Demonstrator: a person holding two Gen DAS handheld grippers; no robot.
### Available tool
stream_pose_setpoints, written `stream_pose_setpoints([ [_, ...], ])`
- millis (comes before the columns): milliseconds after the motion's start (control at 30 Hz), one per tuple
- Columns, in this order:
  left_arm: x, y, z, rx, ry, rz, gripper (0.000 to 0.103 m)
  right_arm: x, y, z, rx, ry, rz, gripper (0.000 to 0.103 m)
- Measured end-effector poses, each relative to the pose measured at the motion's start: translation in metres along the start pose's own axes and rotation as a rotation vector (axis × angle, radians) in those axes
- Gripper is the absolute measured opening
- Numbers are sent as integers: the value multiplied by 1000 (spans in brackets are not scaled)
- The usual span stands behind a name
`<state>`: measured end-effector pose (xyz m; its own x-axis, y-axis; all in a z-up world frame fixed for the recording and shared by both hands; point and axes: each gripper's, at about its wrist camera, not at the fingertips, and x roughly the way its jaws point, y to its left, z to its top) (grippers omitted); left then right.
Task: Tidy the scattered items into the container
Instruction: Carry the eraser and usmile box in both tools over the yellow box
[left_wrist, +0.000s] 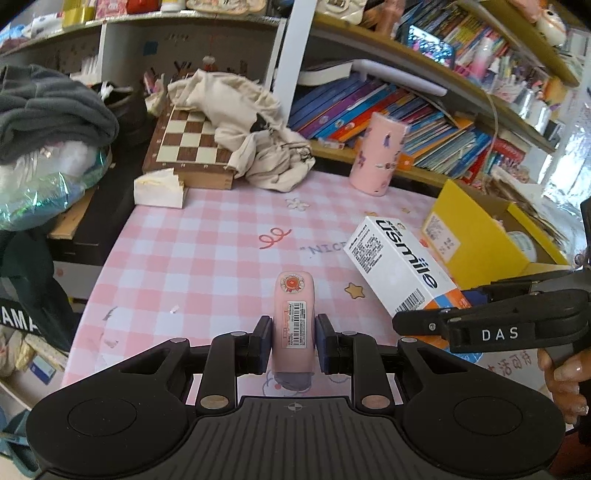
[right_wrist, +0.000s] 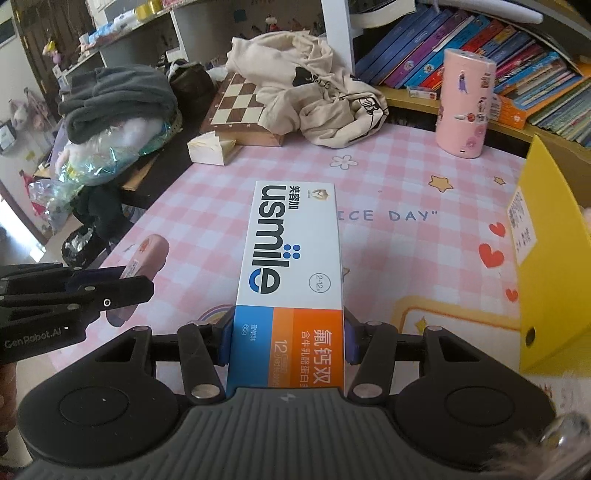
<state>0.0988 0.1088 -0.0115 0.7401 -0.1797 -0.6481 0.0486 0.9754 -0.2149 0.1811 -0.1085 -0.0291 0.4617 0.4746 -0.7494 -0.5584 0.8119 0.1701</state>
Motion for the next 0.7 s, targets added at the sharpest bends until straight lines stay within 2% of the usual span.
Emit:
stream_pose_setpoints([
  [333, -27, 1, -15, 20, -22, -44, 23, -28, 20, -27, 34, -20, -38, 51],
  [700, -43, -4, -25, 52, -26, -99, 23, -53, 31, -41, 49, -30, -73, 51],
])
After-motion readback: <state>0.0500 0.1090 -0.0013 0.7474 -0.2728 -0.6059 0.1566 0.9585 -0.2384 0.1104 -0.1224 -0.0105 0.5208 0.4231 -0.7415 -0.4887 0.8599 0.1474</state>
